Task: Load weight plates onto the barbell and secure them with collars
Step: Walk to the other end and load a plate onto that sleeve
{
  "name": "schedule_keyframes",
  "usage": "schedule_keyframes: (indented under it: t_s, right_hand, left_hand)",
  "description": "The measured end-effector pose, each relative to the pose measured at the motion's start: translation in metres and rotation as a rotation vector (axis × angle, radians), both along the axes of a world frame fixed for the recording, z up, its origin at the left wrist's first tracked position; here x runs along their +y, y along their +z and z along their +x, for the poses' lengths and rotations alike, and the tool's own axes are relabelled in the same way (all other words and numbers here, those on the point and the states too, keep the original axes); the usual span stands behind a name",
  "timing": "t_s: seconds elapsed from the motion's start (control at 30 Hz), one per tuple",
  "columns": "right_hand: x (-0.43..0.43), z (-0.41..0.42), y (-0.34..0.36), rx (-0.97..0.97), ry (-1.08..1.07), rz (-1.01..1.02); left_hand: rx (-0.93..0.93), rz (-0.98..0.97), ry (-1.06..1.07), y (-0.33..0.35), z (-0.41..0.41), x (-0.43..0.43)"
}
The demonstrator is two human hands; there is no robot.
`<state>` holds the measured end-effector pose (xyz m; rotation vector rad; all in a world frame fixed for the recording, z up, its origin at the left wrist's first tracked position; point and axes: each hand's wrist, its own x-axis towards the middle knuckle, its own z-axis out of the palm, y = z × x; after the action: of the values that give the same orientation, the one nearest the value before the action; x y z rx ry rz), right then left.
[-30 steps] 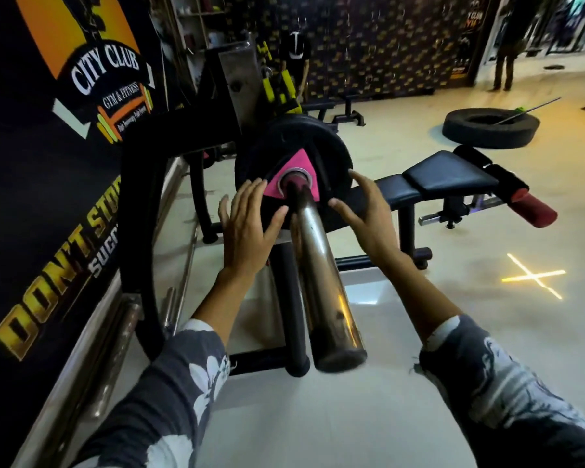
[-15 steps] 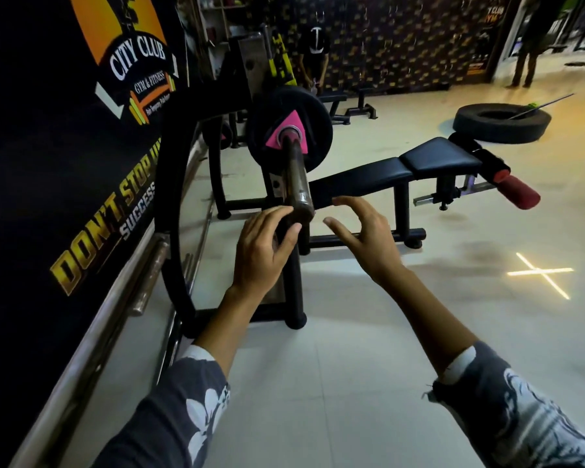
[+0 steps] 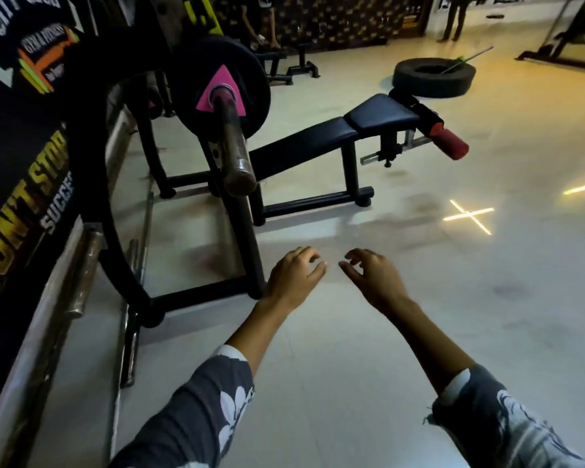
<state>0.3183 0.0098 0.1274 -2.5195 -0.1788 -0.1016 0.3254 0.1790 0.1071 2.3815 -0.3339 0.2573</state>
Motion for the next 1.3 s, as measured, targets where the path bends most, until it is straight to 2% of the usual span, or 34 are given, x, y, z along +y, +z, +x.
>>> schedule_keyframes:
  t_s: [0.17,0.47,0.7,0.97,1.13,1.3]
  right_hand:
    - [-0.055,-0.010,-0.036,0.102,-0.160,-0.159]
    - [-0.216,0.015,-0.086,0.230,-0.508,-0.114]
    - [-0.372,0.093,-0.091,0.319,-0.604,-0.088]
    - [-0.518,0.227,-0.088,0.343,-0.595,-0.009]
    - [-0.597,0.359,-0.096,0.286,-0.572,-0.001]
    - [-0.685,0.491,-0.087,0.352,-0.603,0.007]
  left_hand:
    - [0.080,0.140,-0.183,-0.031,0.022,-0.059]
    - [0.151,0.268,-0.550,-0.083,0.095,-0.236]
    - [0.199,0.339,-0.650,-0.090,0.196,-0.409]
    - [0.234,0.332,-0.643,-0.083,0.327,-0.554]
    - [0.249,0.251,-0.550,-0.097,0.453,-0.635]
    - [0.260,0.235,-0.549,-0.093,0.593,-0.727]
